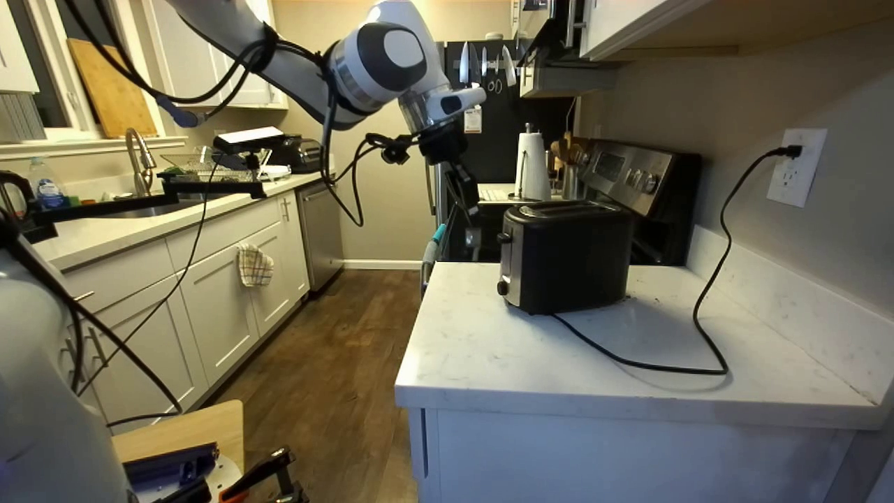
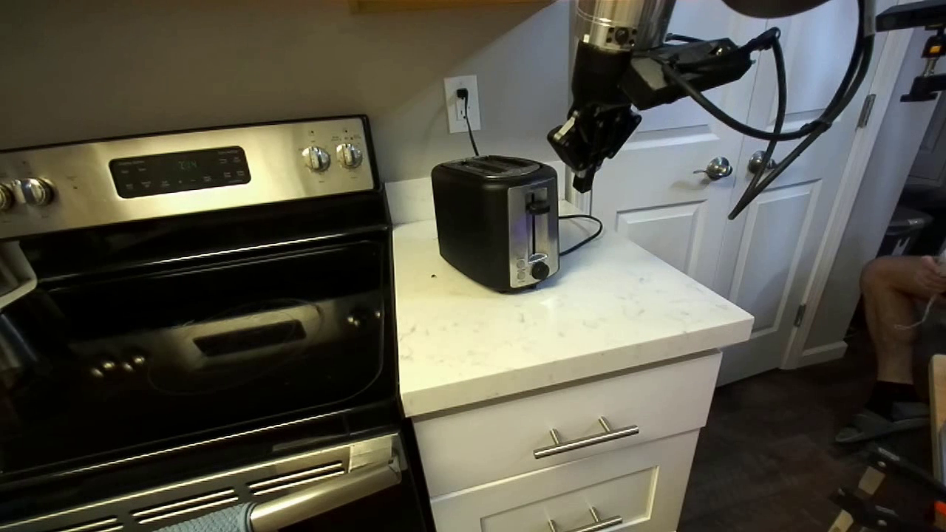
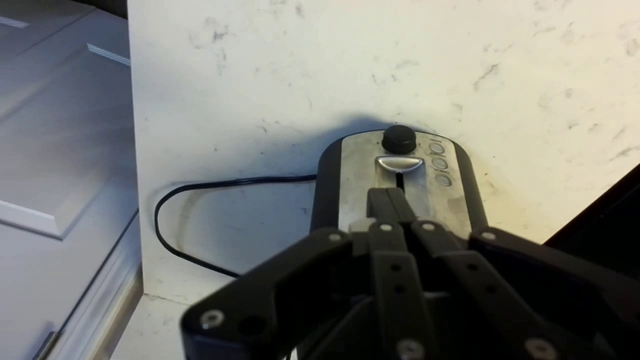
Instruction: Push the black toaster lever fully downwards
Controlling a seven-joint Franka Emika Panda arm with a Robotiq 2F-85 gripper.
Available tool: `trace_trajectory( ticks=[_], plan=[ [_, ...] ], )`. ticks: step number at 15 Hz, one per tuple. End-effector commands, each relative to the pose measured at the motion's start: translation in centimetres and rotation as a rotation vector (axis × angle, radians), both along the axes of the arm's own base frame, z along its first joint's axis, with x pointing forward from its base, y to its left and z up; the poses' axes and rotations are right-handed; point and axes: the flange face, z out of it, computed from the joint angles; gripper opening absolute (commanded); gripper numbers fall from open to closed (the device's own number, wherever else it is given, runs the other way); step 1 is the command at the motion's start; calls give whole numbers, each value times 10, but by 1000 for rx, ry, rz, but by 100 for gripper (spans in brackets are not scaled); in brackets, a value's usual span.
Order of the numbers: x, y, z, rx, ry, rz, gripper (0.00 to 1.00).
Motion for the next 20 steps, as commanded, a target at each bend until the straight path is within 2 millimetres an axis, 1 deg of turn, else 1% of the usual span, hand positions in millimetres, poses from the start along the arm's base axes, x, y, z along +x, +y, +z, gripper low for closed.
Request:
trace_trajectory(
  ticks=[1, 5, 10, 12, 15, 20],
  plan=[
    [-4, -22, 0, -14, -5, -38, 0],
    [7, -30, -7, -11, 3, -47, 0],
    [20, -28, -30, -18, 36, -44, 0],
    [25, -27, -34, -17, 36, -36, 0],
    [33, -25, -29, -15, 7, -25, 0],
    [40, -27, -10, -15, -41, -10, 0]
  ],
)
